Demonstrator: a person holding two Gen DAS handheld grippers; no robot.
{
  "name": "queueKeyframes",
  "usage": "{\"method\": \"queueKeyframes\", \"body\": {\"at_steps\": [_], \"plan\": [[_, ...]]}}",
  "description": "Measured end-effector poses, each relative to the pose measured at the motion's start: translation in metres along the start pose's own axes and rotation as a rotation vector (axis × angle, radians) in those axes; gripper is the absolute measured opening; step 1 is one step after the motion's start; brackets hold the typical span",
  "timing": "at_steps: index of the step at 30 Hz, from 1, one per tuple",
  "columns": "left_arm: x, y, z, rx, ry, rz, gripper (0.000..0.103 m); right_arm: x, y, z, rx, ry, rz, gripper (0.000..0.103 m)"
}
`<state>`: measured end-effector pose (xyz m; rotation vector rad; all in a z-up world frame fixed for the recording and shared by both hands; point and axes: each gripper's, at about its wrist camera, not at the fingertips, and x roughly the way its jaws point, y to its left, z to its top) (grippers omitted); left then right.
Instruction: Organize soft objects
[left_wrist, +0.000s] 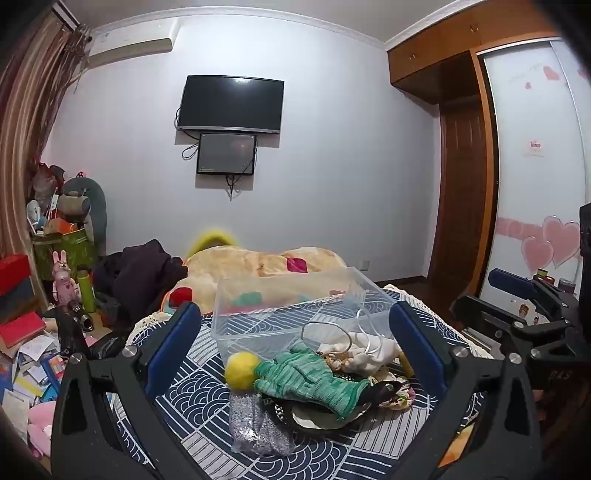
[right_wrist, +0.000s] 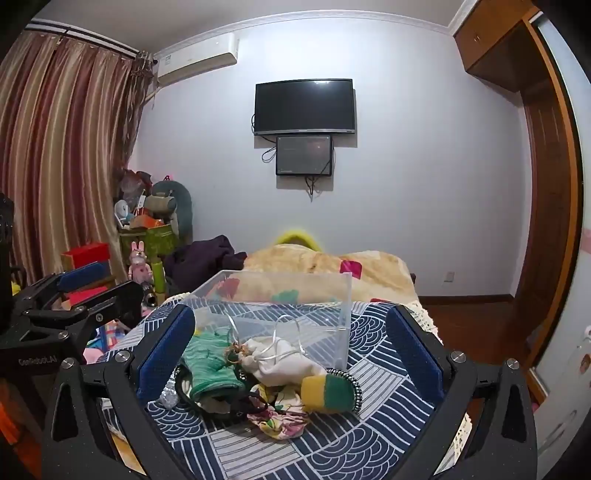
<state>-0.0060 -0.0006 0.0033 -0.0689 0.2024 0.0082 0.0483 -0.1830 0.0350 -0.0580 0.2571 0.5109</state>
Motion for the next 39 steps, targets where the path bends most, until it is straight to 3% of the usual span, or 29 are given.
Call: {"method": "queueKeyframes", "body": {"at_steps": [39], "plan": [[-0.0031, -0.0064, -0.0009, 0.026, -0.015, 0.006, 0.103, 0.0019, 0.0058, -0.0048, 0.008, -0.019, 0.012, 0.103]]}}
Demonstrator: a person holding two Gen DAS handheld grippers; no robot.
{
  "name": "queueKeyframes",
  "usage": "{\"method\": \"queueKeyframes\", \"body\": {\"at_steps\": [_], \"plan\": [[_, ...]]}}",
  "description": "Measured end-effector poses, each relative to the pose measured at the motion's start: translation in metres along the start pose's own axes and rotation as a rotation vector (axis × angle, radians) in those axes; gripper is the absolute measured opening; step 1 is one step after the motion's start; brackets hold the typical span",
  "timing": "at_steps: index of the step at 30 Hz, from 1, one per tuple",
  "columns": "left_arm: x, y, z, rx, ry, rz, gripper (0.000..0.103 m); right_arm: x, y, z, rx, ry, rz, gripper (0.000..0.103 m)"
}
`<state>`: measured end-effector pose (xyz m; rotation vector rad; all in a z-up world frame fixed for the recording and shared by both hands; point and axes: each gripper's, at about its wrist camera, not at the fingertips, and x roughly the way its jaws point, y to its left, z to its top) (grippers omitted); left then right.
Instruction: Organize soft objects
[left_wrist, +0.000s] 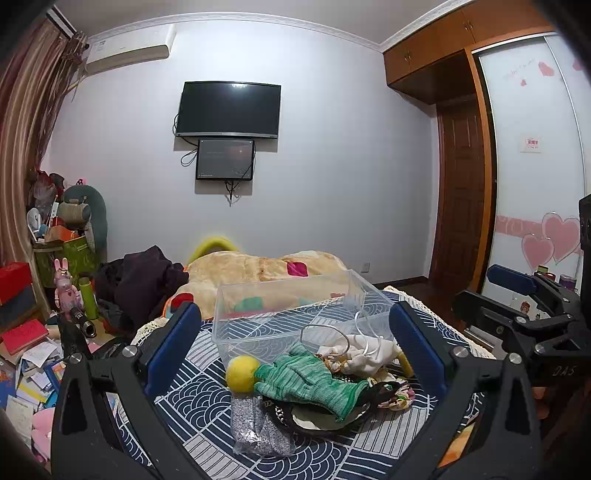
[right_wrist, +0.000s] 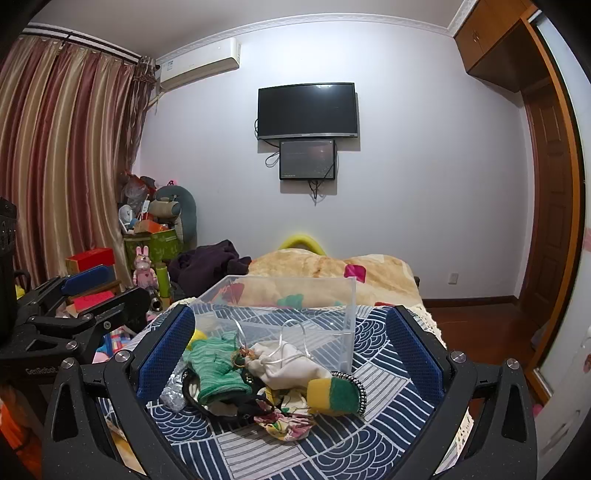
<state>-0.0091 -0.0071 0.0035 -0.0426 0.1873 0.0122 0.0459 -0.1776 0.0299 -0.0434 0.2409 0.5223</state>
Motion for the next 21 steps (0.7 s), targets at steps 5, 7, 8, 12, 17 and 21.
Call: {"method": "queueKeyframes", "body": {"at_steps": [5, 7, 8, 12, 17, 21], "plan": [[-0.0001, -0.0001, 0.0001, -0.002, 0.000, -0.001, 0.103, -0.0005, 0.0002, 0.0002, 0.000, 0.000, 0.000, 0.103], [0.0000, -0.0003, 0.0001, -0.002, 0.000, -0.002, 0.103, -0.0006, 0.0004, 0.0001, 0.000, -0.001, 0.000, 0.103], [0.0000, 0.0000, 0.0002, -0.002, 0.001, -0.002, 0.103, -0.0005, 0.0002, 0.0001, 0.000, 0.000, 0.001, 0.103], [-0.0005, 0.0001, 0.0003, -0.002, 0.001, -0.003, 0.103, -0.0019, 0.0015, 0.0010, -0.002, -0.002, 0.002, 0.103], [0.0000, -0.0001, 0.0001, -0.004, 0.001, -0.004, 0.103, -0.0025, 0.0021, 0.0018, -0.001, -0.004, 0.003, 0.103], [0.0000, -0.0008, 0.0000, -0.004, 0.001, -0.004, 0.103, -0.0026, 0.0018, 0.0022, 0.000, -0.005, 0.003, 0.103]]}}
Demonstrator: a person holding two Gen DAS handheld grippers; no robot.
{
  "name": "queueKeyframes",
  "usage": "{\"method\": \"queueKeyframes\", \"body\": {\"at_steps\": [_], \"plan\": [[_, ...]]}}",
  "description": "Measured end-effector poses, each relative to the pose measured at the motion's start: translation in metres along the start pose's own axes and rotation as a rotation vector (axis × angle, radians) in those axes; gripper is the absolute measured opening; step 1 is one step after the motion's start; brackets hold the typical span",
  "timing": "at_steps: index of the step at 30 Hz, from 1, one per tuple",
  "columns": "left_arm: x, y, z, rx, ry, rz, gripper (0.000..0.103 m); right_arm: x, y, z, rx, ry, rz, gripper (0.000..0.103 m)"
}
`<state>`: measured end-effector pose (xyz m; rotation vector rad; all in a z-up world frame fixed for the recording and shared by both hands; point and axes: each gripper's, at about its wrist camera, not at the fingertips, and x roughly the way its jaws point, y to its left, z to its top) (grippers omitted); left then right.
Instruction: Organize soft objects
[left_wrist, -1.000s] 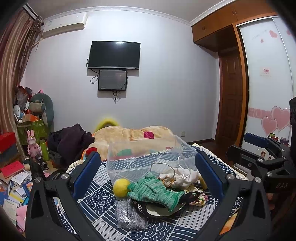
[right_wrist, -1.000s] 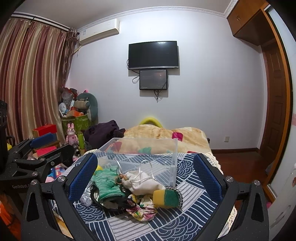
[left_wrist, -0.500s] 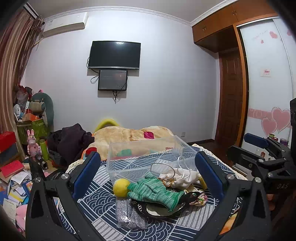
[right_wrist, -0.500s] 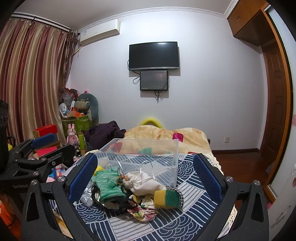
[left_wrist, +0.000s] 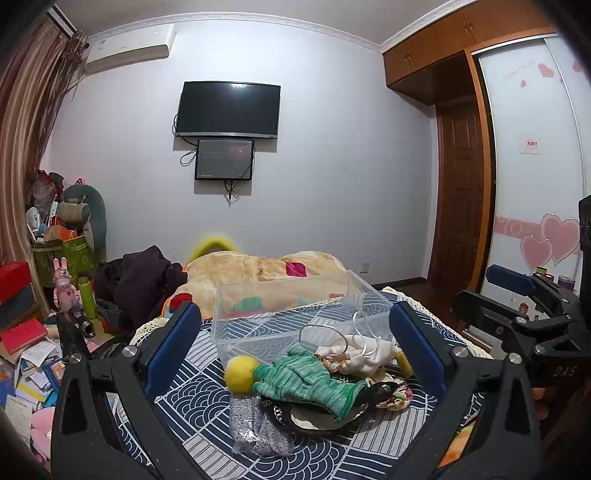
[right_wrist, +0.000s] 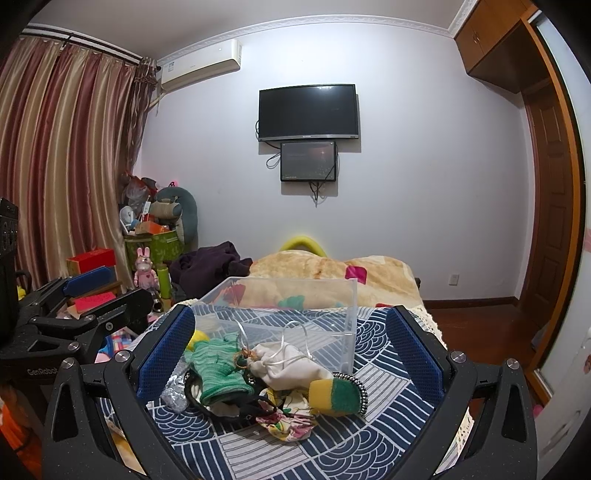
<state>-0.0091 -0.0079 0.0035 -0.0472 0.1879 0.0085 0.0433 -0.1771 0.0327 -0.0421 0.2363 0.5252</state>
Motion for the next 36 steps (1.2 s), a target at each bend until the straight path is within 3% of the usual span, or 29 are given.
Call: {"method": "queueKeyframes", "body": {"at_steps": [20, 32, 36], "plan": [[0.008, 0.003, -0.003, -0.019, 0.019, 0.001, 0.103, 0.001, -0.001, 0.000, 0.004, 0.008, -0.003, 0.103], [0.055, 0.040, -0.050, -0.103, 0.238, 0.019, 0.102, 0.034, -0.028, -0.029, 0.059, 0.144, -0.022, 0.103], [0.066, 0.054, -0.068, -0.136, 0.314, 0.019, 0.088, 0.041, -0.039, -0.044, 0.089, 0.203, -0.035, 0.102]]}}
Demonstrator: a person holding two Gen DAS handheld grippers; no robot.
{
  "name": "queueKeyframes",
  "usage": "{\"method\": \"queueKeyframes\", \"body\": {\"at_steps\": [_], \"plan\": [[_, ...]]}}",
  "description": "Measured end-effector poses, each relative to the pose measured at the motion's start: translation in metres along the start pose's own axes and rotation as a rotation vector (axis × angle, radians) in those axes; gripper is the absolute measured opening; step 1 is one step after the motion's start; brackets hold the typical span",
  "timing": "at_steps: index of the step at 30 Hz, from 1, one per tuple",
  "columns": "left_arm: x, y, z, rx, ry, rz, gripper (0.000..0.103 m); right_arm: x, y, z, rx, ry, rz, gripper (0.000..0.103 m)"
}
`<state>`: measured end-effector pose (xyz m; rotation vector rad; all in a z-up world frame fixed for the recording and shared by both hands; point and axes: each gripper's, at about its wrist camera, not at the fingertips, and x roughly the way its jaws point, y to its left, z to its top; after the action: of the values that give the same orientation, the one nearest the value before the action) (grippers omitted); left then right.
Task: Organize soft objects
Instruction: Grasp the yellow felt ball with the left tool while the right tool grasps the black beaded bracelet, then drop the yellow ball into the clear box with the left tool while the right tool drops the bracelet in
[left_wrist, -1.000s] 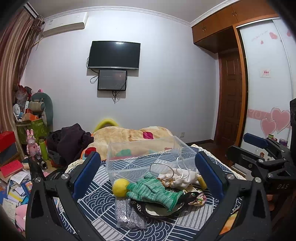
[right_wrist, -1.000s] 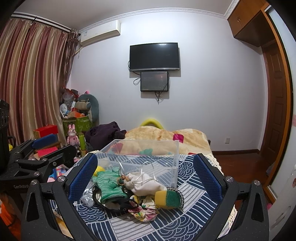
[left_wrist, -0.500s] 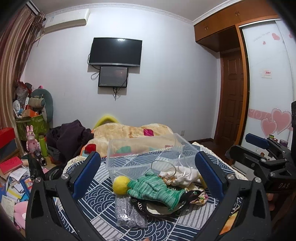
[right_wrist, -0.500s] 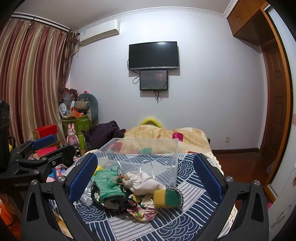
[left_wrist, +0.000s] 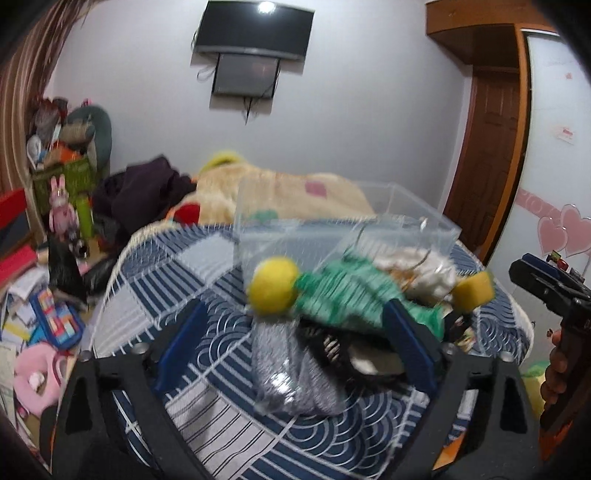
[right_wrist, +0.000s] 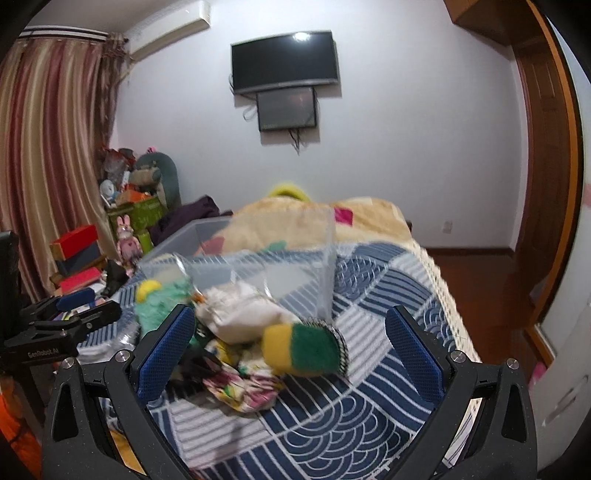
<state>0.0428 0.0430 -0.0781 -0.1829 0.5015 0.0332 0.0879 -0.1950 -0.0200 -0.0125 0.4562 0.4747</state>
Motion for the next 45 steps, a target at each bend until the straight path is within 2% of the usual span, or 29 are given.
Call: {"method": "queueKeyframes", "body": {"at_steps": [7, 10, 13, 15, 20, 22, 23, 24, 25, 27, 30, 35, 37, 38, 41, 45], "plan": [[0.030, 0.027, -0.018, -0.096, 0.120, -0.007, 0.071, 0.014, -0.014, -0.011, 0.059, 0.082, 0.000, 0.089], [0.037, 0.033, -0.024, -0.117, 0.151, -0.018, 0.062, 0.021, -0.016, -0.014, 0.079, 0.112, 0.010, 0.078], [0.040, 0.034, -0.026, -0.131, 0.156, -0.057, 0.051, 0.028, -0.017, -0.018, 0.092, 0.147, 0.030, 0.070], [0.039, 0.031, -0.024, -0.120, 0.159, -0.081, 0.037, 0.028, -0.016, -0.019, 0.091, 0.155, 0.045, 0.064], [0.028, 0.017, -0.017, -0.071, 0.156, -0.059, 0.036, 0.026, -0.013, -0.019, 0.073, 0.151, 0.051, 0.064], [0.023, 0.018, -0.011, -0.084, 0.148, -0.072, 0.045, 0.027, -0.014, -0.019, 0.080, 0.153, 0.058, 0.064], [0.021, 0.020, -0.007, -0.096, 0.140, -0.076, 0.056, 0.026, -0.015, -0.019, 0.082, 0.156, 0.060, 0.064], [0.019, 0.021, -0.004, -0.110, 0.128, -0.079, 0.060, 0.027, -0.014, -0.019, 0.082, 0.158, 0.060, 0.062], [0.020, 0.023, 0.000, -0.121, 0.123, -0.078, 0.061, 0.027, -0.014, -0.020, 0.080, 0.160, 0.063, 0.060], [0.027, 0.028, 0.007, -0.129, 0.132, -0.068, 0.061, 0.030, -0.013, -0.019, 0.073, 0.165, 0.070, 0.055], [0.040, 0.028, 0.013, -0.118, 0.150, -0.027, 0.061, 0.031, -0.011, -0.019, 0.063, 0.167, 0.069, 0.052], [0.063, 0.026, 0.021, -0.127, 0.165, -0.047, 0.059, 0.032, -0.012, -0.020, 0.070, 0.170, 0.072, 0.047], [0.070, 0.024, 0.022, -0.116, 0.177, -0.051, 0.049, 0.031, -0.013, -0.020, 0.072, 0.165, 0.072, 0.044], [0.072, 0.022, 0.022, -0.113, 0.186, -0.064, 0.040, 0.031, -0.013, -0.020, 0.072, 0.163, 0.071, 0.043], [0.067, 0.018, 0.020, -0.092, 0.165, -0.054, 0.039, 0.028, -0.014, -0.017, 0.076, 0.154, 0.068, 0.039], [0.055, 0.017, 0.017, -0.083, 0.149, -0.058, 0.038, 0.023, -0.011, -0.015, 0.043, 0.150, 0.061, 0.040]]}}
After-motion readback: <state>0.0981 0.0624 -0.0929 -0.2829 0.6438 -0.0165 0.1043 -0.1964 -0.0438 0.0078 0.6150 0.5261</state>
